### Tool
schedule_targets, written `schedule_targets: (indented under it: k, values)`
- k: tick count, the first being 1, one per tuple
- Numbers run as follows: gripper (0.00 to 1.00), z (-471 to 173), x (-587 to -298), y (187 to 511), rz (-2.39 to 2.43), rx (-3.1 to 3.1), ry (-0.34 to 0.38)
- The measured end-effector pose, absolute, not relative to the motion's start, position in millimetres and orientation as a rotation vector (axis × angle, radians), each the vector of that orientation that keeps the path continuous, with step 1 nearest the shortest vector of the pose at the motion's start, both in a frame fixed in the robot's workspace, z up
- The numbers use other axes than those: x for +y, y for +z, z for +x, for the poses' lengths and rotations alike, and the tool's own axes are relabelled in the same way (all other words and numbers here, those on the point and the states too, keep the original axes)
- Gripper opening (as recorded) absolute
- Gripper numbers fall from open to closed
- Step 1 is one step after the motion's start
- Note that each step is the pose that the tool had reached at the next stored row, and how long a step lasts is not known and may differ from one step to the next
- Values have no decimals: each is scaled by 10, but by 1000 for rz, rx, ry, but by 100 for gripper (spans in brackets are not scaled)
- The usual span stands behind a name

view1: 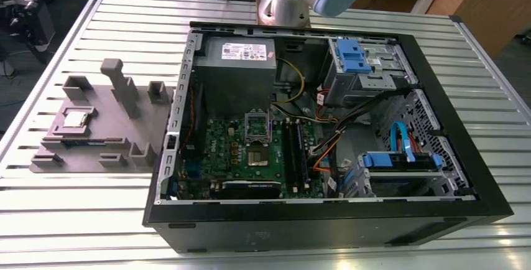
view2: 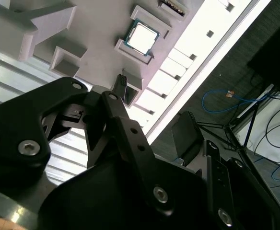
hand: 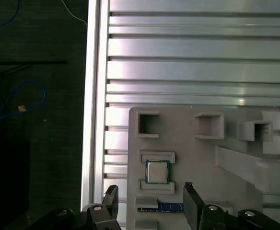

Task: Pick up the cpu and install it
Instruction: 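Pick up the cpu and move it towards the insertion slot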

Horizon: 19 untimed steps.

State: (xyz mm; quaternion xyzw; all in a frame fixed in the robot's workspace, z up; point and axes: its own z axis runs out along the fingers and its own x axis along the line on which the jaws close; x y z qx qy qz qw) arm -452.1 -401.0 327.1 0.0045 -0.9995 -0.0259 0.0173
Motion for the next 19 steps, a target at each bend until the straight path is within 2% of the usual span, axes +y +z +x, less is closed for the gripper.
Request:
schedule_targets:
  k: [19]
  values:
    - [65,-4516,-4046,2939,144,-3101,-78]
